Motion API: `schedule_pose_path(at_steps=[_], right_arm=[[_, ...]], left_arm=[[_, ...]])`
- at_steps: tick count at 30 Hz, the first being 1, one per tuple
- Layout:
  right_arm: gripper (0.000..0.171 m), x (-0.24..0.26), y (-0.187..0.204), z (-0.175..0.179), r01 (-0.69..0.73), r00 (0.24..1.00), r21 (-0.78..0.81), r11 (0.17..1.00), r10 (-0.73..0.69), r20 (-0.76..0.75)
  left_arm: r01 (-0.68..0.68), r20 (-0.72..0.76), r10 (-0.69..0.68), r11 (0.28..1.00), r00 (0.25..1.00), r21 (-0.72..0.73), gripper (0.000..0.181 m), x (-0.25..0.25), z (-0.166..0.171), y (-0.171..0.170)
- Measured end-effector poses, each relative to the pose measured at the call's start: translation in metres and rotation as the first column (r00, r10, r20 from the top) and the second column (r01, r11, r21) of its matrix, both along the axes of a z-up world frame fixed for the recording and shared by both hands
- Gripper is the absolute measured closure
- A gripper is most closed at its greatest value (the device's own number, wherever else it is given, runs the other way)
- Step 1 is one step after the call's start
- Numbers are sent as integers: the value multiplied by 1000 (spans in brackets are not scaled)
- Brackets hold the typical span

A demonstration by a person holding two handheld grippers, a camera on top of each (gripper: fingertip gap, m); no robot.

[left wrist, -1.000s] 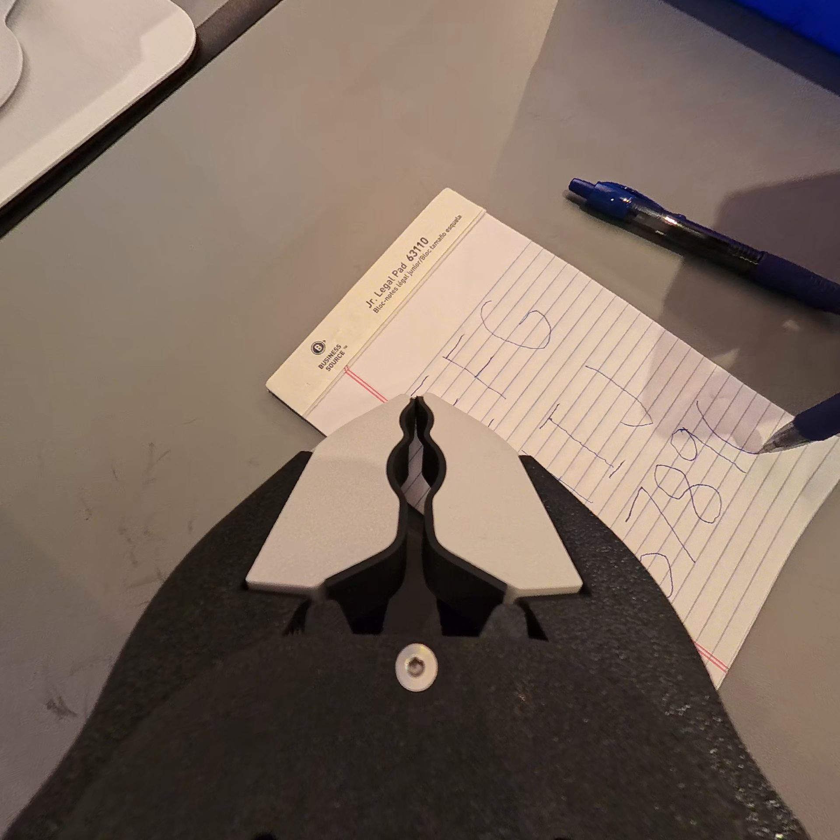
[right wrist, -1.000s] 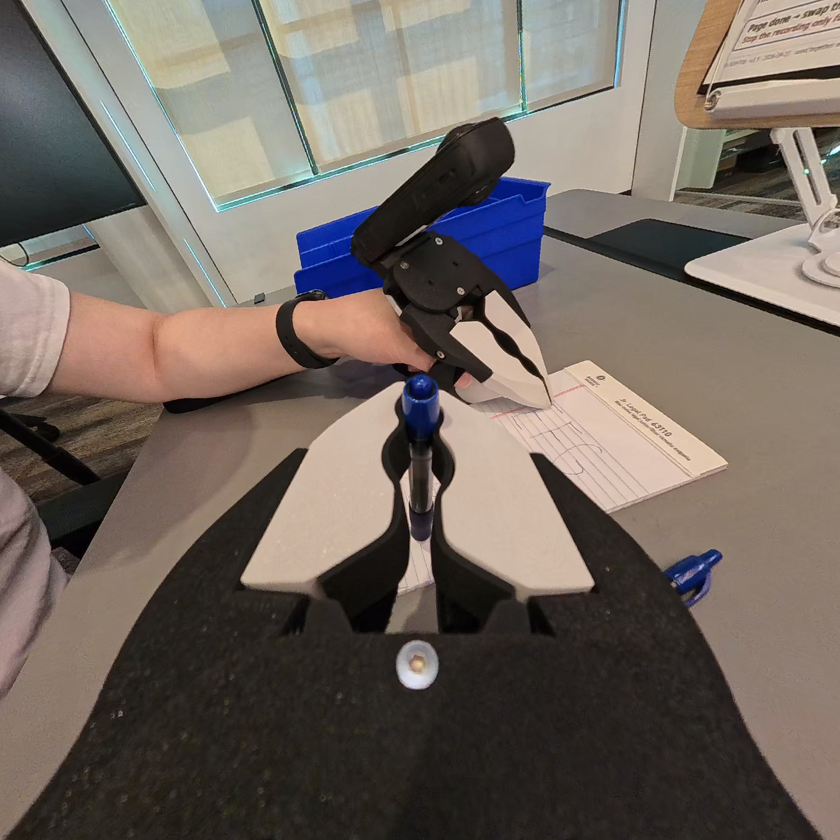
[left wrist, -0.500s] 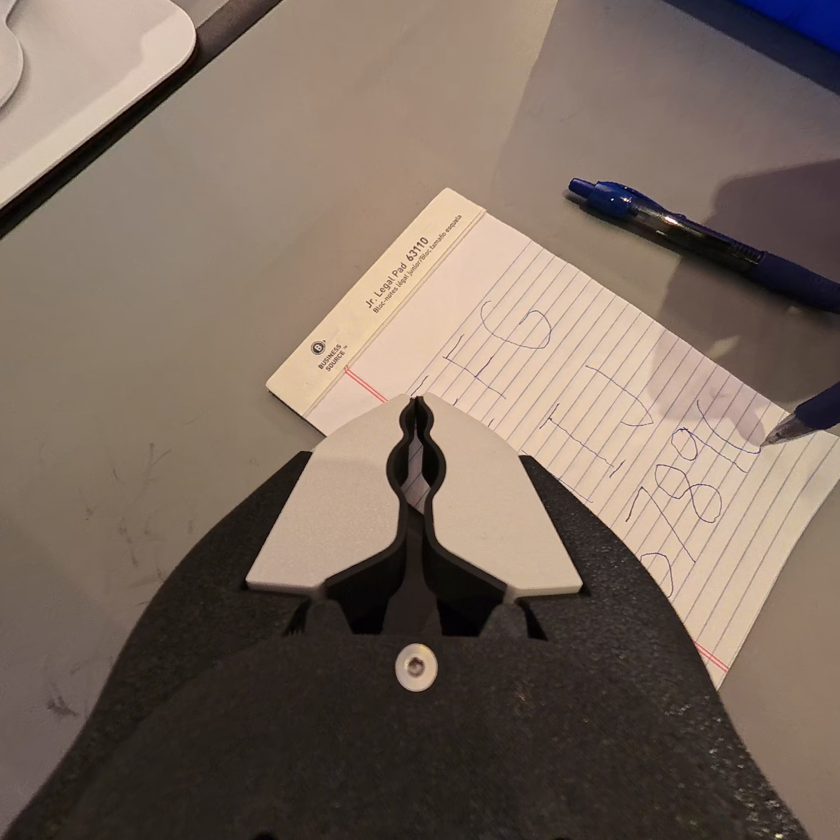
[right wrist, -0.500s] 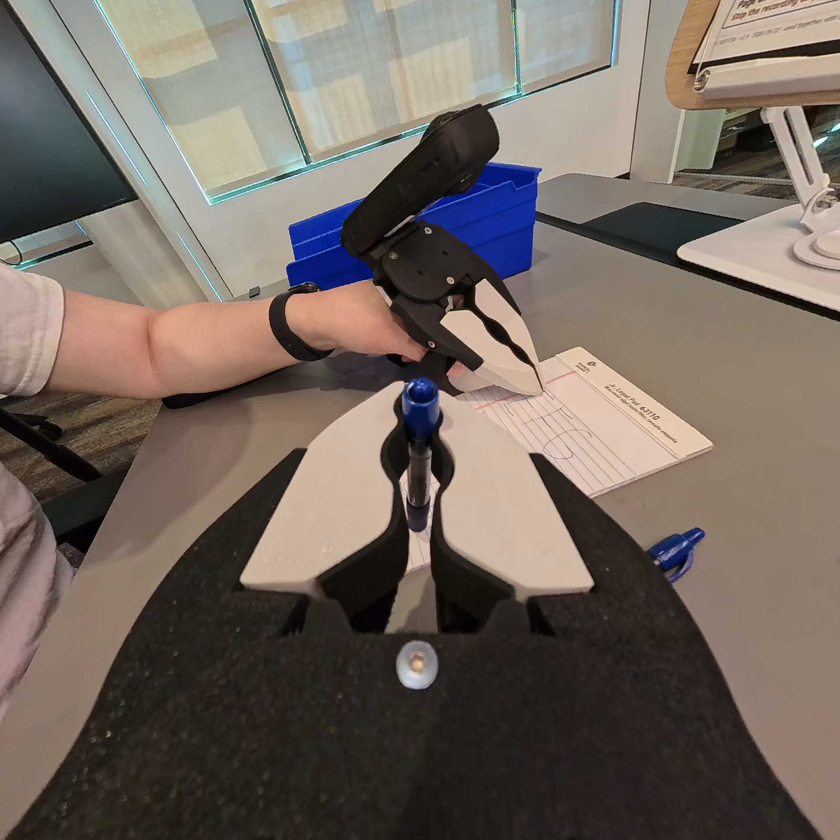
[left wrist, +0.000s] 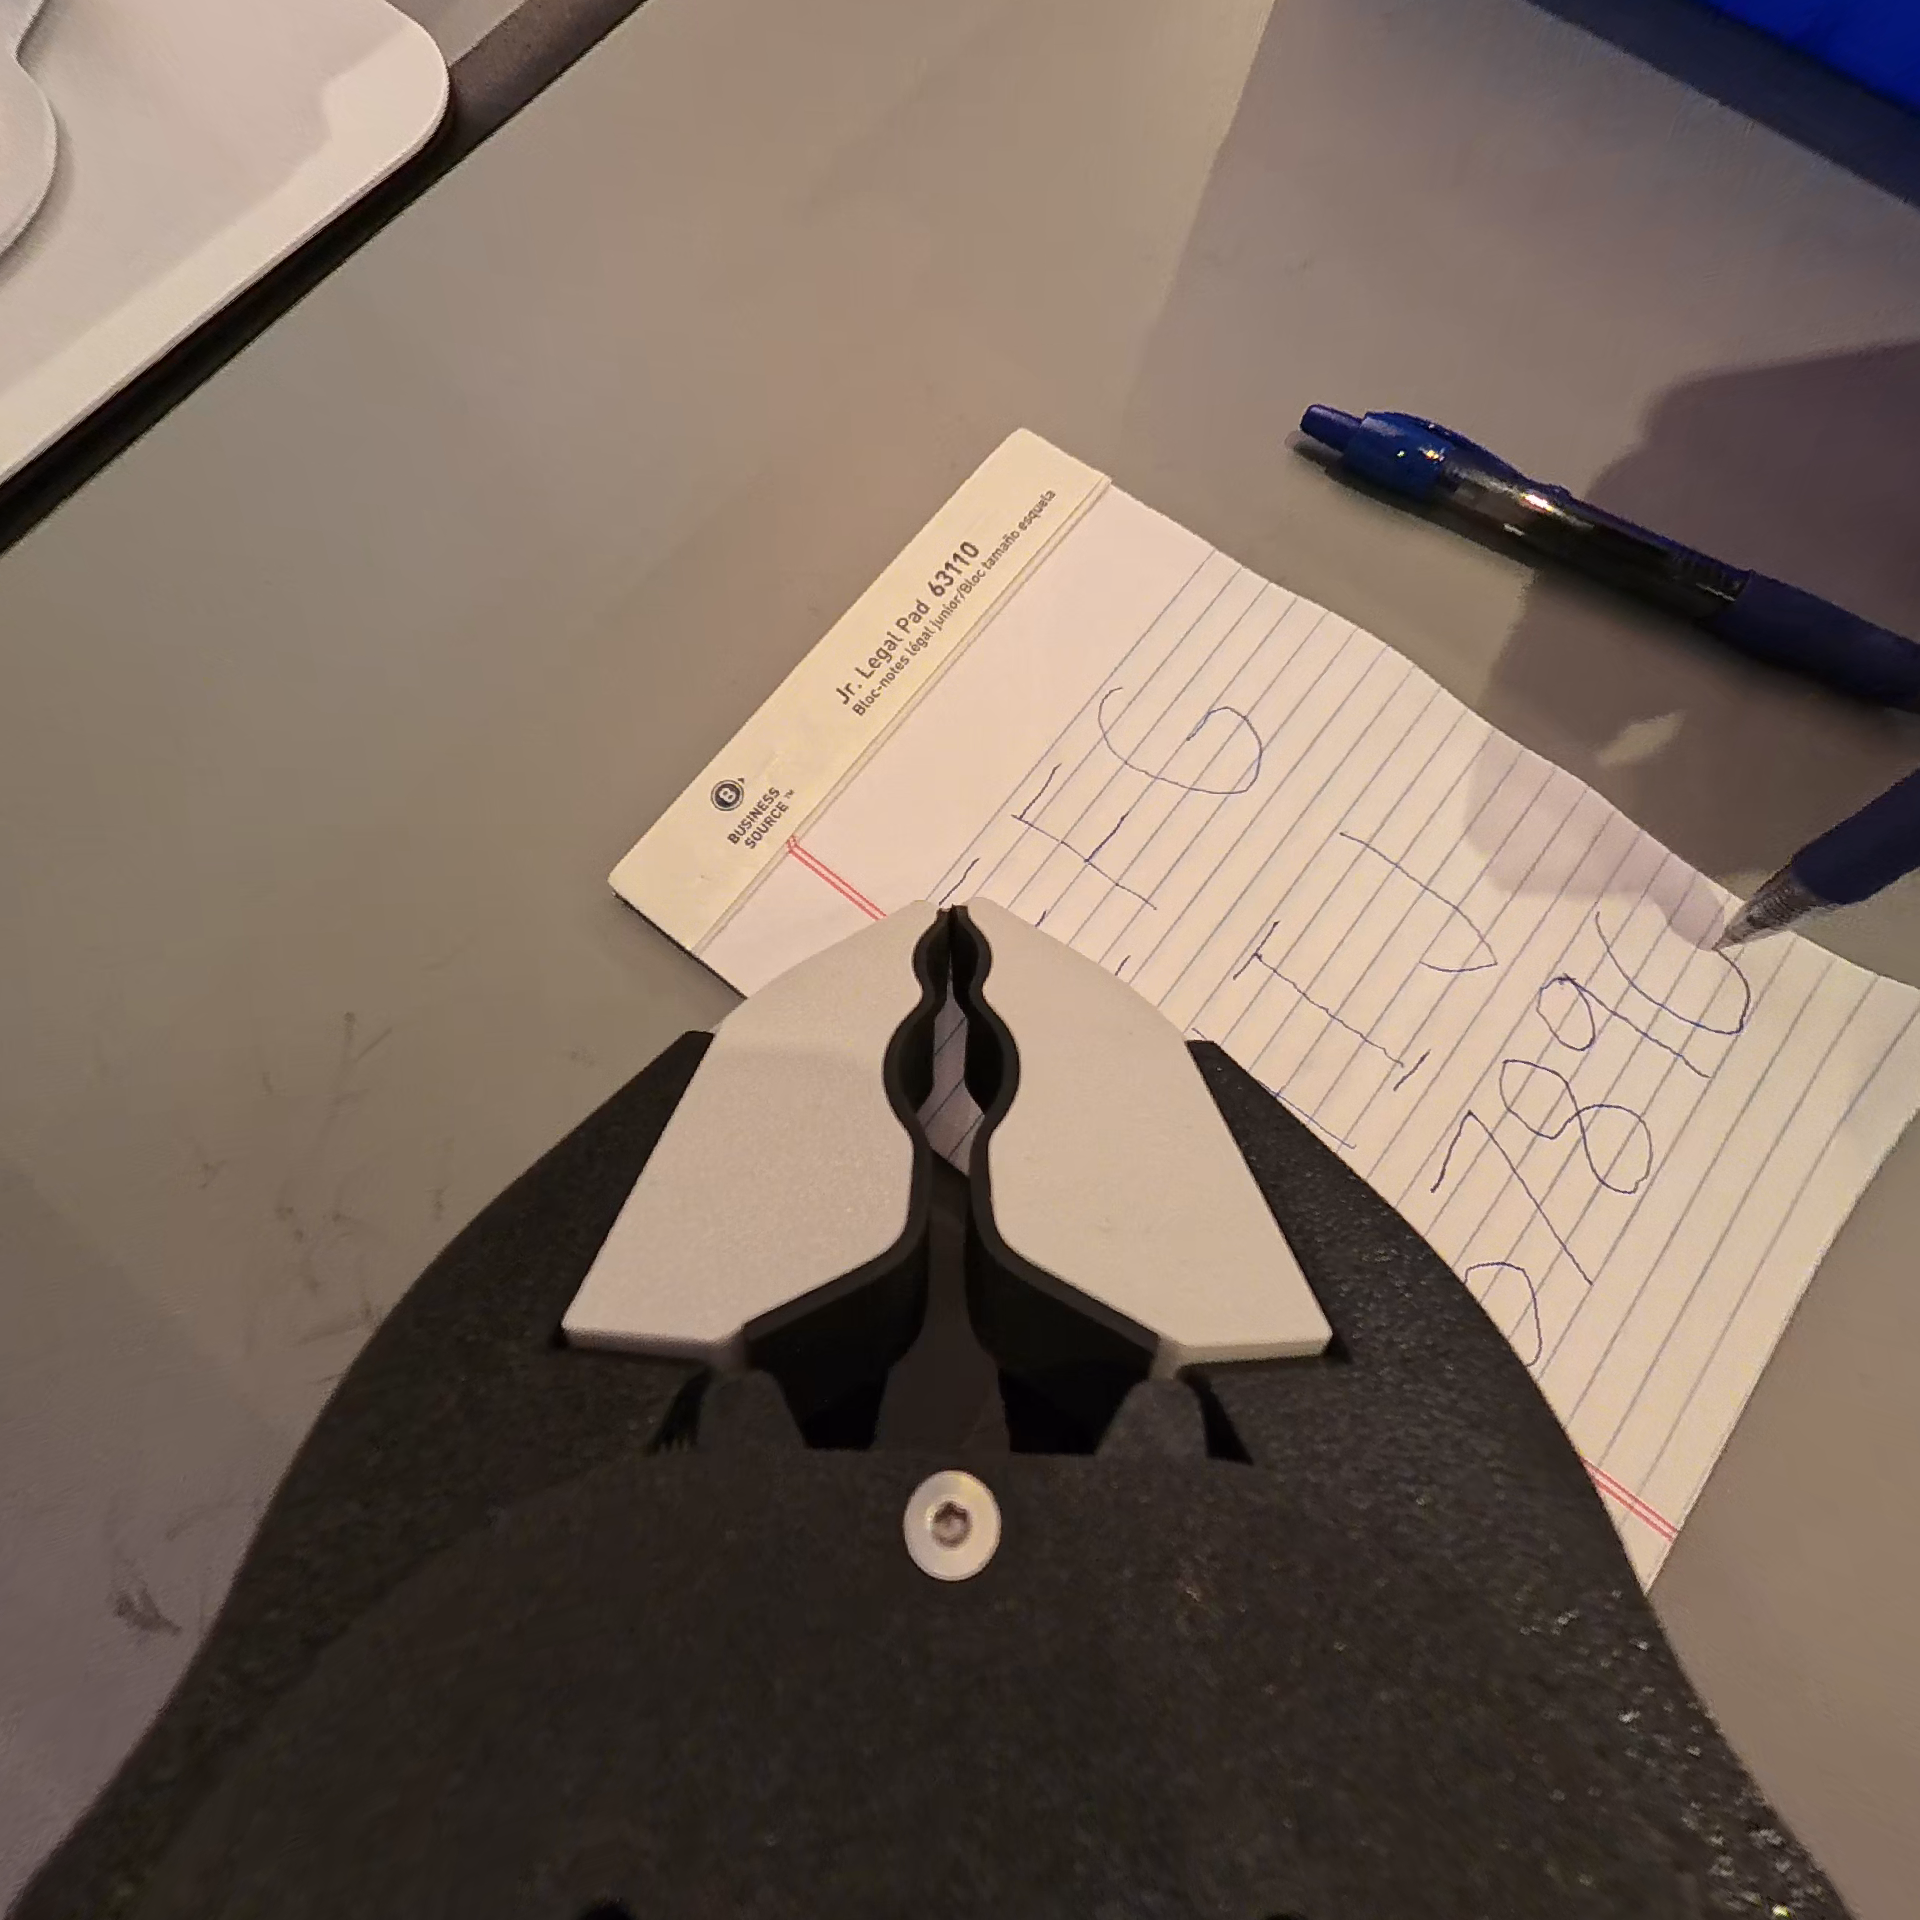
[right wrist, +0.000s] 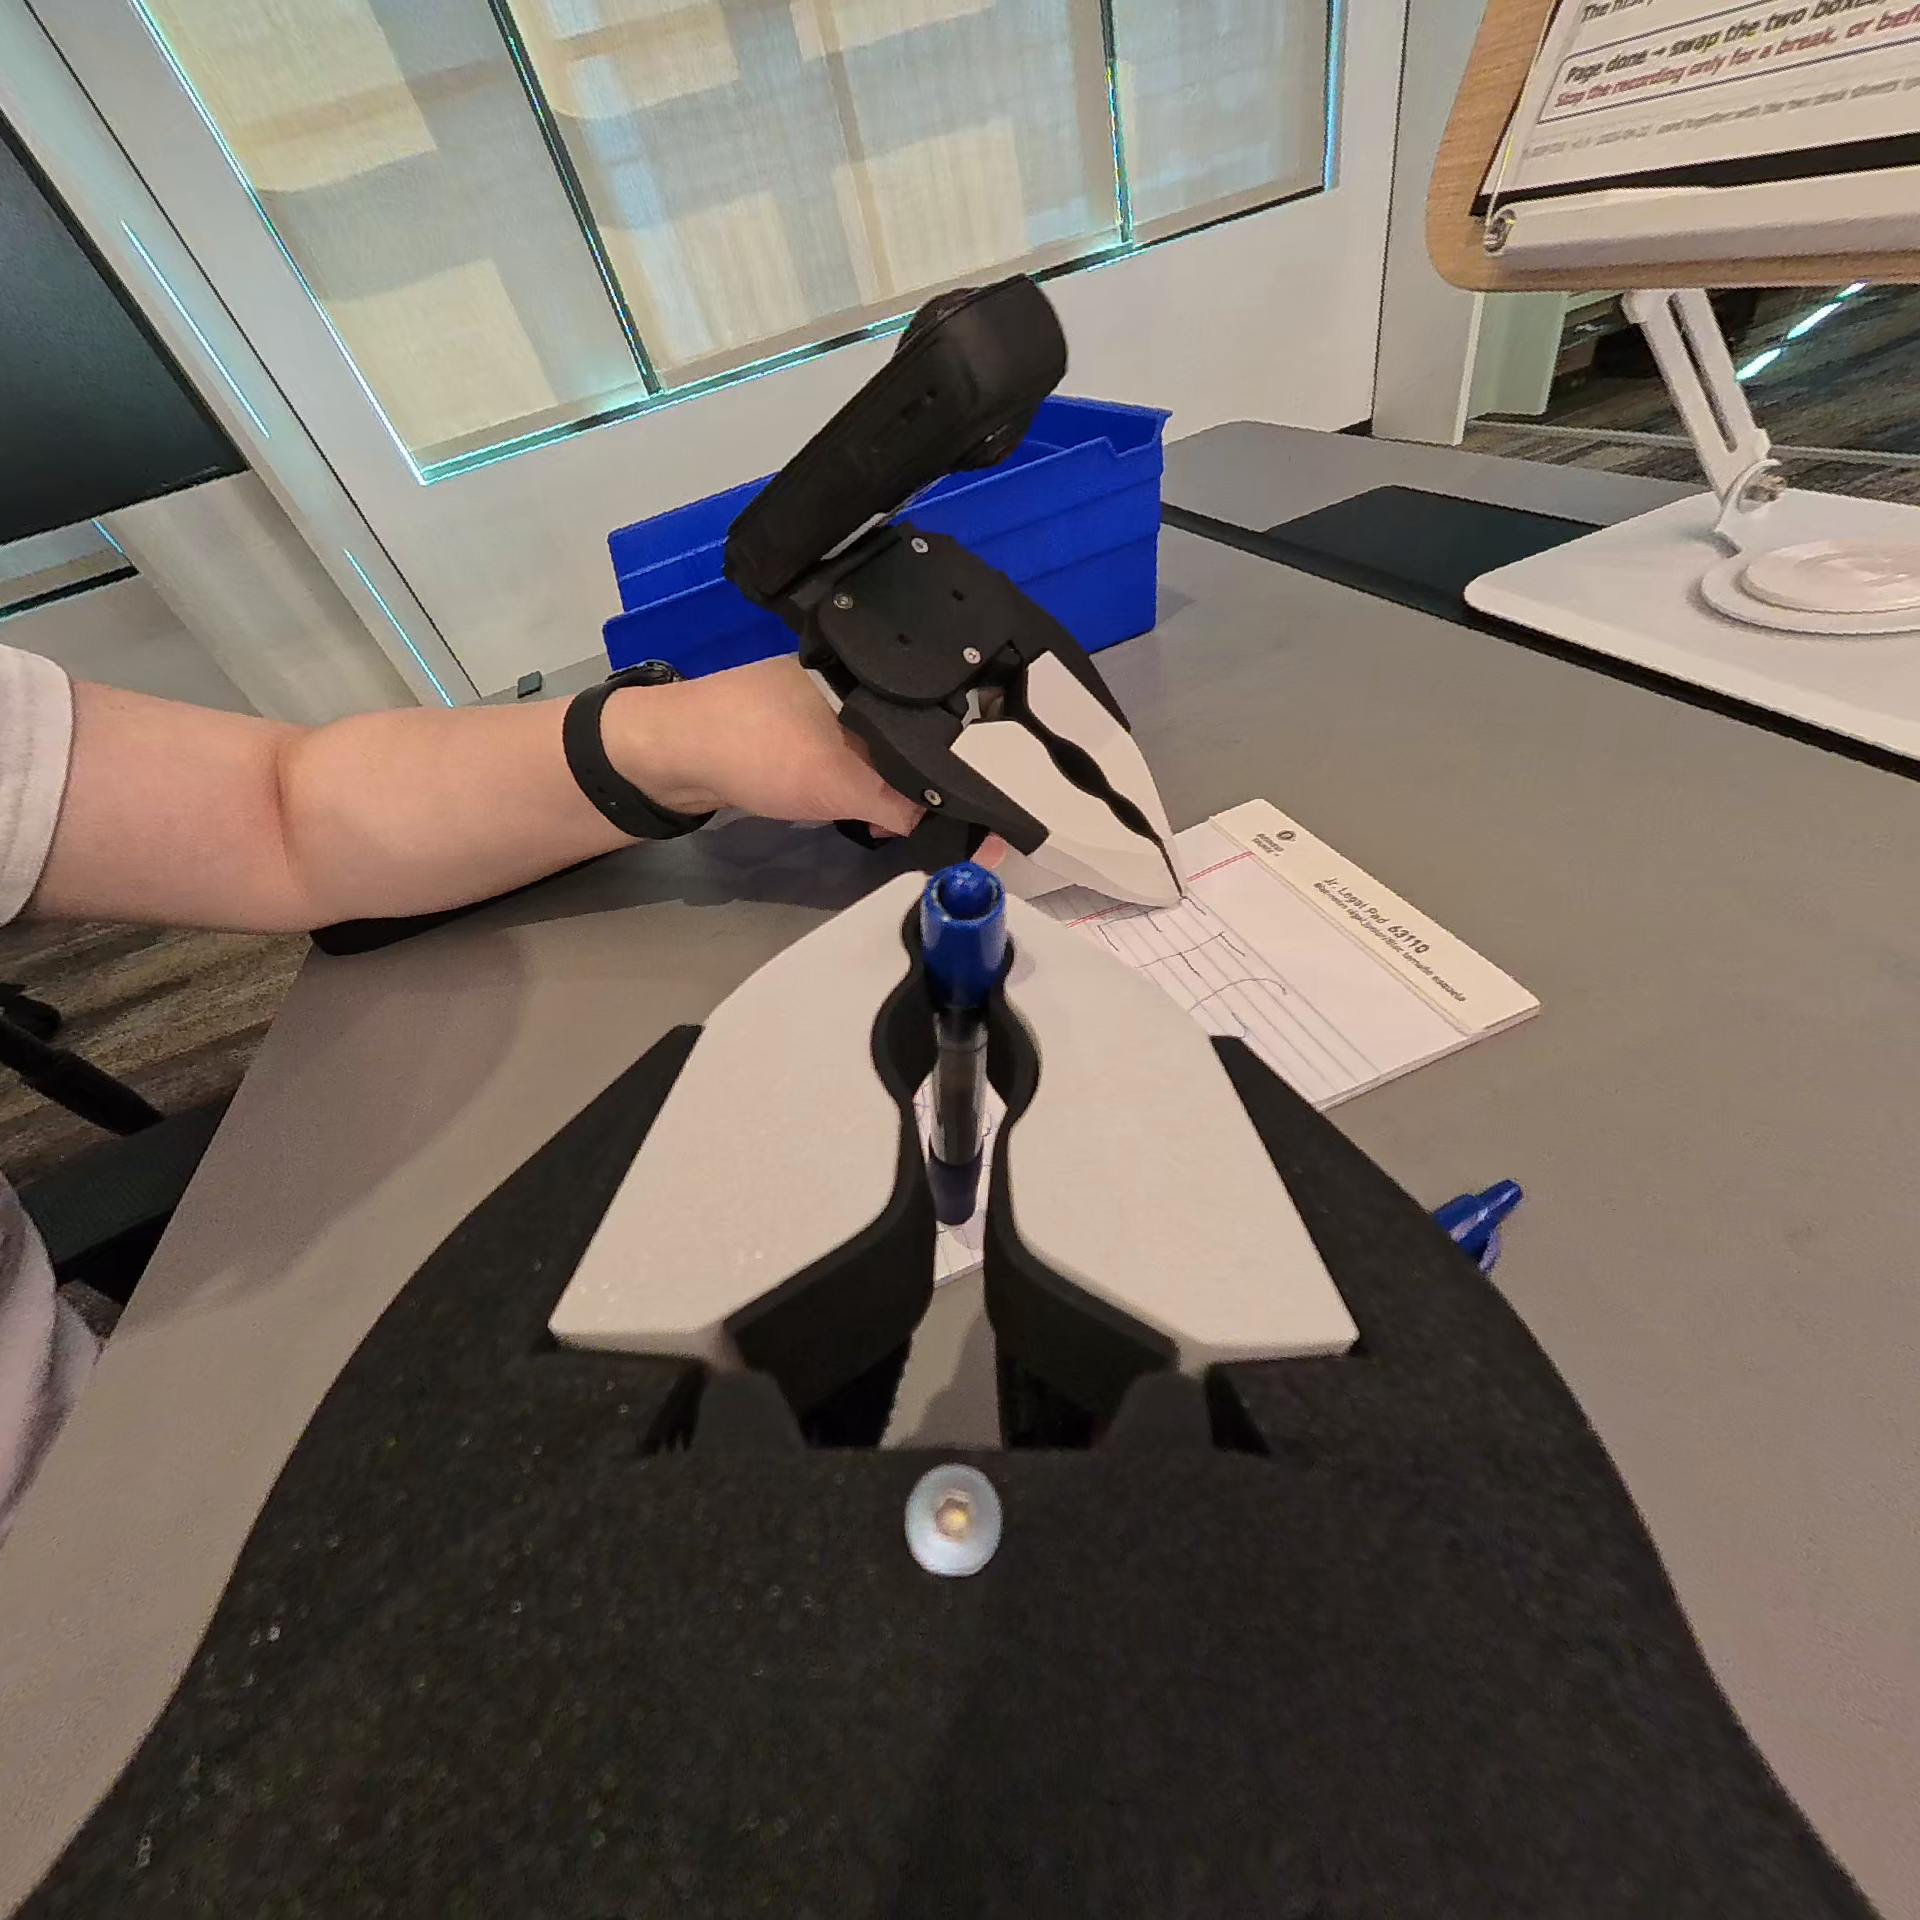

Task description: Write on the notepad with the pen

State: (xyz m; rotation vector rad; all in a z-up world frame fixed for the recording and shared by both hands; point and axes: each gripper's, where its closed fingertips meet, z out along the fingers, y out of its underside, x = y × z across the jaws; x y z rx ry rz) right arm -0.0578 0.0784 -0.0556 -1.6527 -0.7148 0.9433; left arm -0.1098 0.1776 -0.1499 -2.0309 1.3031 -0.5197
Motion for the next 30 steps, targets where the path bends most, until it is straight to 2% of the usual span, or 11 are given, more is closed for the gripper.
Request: schedule_pose_path(at_steps=[30], right_arm=[[167, -12, 22, 4, -9, 1000, 30, 1000, 9, -4]], left_arm=[[1, 0, -1, 1000, 1000, -1, 181, 0, 0, 0]])
